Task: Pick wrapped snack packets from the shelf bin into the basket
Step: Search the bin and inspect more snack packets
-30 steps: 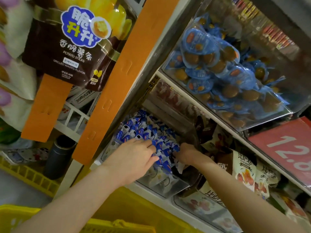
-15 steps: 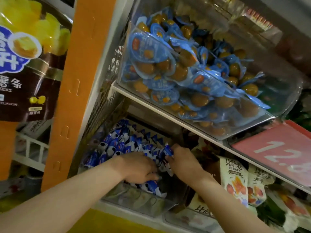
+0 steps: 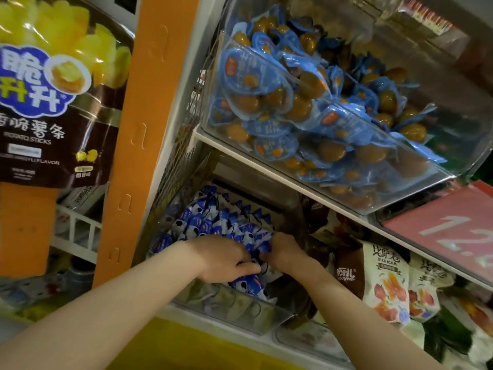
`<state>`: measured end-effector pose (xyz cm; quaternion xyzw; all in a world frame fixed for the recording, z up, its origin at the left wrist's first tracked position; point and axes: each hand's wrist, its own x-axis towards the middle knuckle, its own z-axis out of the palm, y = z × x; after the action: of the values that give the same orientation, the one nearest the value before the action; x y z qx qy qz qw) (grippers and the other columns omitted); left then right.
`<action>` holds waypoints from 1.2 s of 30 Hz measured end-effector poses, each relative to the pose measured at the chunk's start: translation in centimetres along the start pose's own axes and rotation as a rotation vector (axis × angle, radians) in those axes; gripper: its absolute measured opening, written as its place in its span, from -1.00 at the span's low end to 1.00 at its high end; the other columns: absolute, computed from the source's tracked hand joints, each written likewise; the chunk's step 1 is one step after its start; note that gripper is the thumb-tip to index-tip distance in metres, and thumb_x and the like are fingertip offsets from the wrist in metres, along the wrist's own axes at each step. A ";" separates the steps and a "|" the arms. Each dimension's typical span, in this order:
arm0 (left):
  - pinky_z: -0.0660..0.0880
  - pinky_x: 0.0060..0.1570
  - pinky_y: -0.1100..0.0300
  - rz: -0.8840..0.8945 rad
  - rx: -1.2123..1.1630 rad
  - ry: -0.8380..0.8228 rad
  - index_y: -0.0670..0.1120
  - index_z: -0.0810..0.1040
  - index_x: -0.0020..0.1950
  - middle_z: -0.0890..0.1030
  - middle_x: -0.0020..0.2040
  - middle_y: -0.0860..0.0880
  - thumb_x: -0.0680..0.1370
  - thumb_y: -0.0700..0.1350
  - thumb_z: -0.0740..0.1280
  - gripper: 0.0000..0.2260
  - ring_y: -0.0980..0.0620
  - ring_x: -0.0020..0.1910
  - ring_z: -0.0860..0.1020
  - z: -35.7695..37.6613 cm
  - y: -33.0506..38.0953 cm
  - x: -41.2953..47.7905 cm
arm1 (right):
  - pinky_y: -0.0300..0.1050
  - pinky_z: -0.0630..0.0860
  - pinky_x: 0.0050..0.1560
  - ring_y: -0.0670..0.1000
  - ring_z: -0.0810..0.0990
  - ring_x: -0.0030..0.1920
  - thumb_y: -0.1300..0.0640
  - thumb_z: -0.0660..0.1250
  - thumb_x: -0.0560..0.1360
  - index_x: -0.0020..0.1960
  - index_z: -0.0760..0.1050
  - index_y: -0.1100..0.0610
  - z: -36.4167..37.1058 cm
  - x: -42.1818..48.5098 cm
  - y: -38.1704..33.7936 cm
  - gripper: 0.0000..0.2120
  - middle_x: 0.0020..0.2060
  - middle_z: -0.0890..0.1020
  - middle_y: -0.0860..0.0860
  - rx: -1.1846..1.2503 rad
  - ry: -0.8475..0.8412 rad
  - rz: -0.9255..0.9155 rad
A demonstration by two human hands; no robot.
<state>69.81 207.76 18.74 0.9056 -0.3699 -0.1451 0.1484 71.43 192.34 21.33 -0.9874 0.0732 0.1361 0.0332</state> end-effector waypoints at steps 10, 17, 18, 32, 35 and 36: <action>0.31 0.22 0.16 -0.129 0.188 0.413 0.06 0.41 0.28 0.47 0.27 0.07 0.61 0.15 -0.05 -0.62 0.09 0.22 0.44 3.0 -0.9 -8.8 | -0.18 0.41 -0.12 0.04 0.49 -0.02 0.04 0.10 0.62 0.19 0.43 0.28 0.7 0.0 -0.7 -0.66 0.14 0.52 0.17 -0.069 -0.054 -0.018; 0.25 0.27 0.18 -0.199 0.183 0.530 0.05 0.38 0.30 0.50 0.21 0.07 0.62 0.08 -0.09 -0.62 0.09 0.19 0.42 4.6 -1.1 -10.5 | -0.15 0.37 -0.31 -0.01 0.46 -0.34 -0.11 0.23 0.53 -0.24 0.39 0.14 0.6 -3.3 0.5 -0.66 -0.33 0.47 0.05 0.021 -0.051 -0.134; 0.25 0.27 0.18 -0.208 0.181 0.539 0.04 0.40 0.29 0.51 0.20 0.07 0.61 0.09 -0.11 -0.60 0.09 0.18 0.42 4.7 -0.9 -10.4 | -0.14 0.35 -0.30 0.00 0.43 -0.35 -0.13 0.23 0.53 -0.27 0.37 0.13 0.8 -3.6 0.6 -0.63 -0.35 0.44 0.06 0.006 -0.114 -0.127; 0.40 0.16 0.10 -0.235 0.191 0.669 0.00 0.53 0.11 0.58 -0.01 0.05 0.59 0.04 -0.01 -0.65 0.04 0.01 0.50 5.3 0.0 -10.5 | -0.25 0.52 -0.40 -0.10 0.57 -0.46 -0.02 0.23 0.56 -0.26 0.44 0.16 1.5 -3.9 -0.3 -0.69 -0.48 0.59 0.01 0.276 -0.167 -0.093; 0.44 0.14 0.11 -0.233 0.235 0.689 0.00 0.53 0.12 0.58 -0.01 0.06 0.59 0.01 0.03 -0.69 0.05 0.00 0.53 5.4 -0.1 -10.8 | -0.02 0.57 -0.10 0.01 0.60 -0.19 -0.15 0.17 0.54 -0.06 0.48 0.13 0.0 -3.5 -1.6 -0.66 -0.19 0.62 0.04 -0.075 0.126 -0.217; 0.45 0.14 0.11 -0.227 0.238 0.692 0.00 0.52 0.13 0.58 -0.01 0.05 0.59 0.01 0.03 -0.69 0.05 0.01 0.53 5.5 -0.1 -10.9 | 0.00 0.56 -0.09 0.01 0.59 -0.17 -0.13 0.18 0.54 -0.04 0.46 0.10 -0.6 -3.1 -2.5 -0.70 -0.18 0.61 0.02 -0.033 0.210 -0.272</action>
<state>60.43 214.72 15.36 0.9472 -0.2093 0.1976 0.1414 69.05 195.16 22.82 -0.9974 -0.0605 0.0275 0.0271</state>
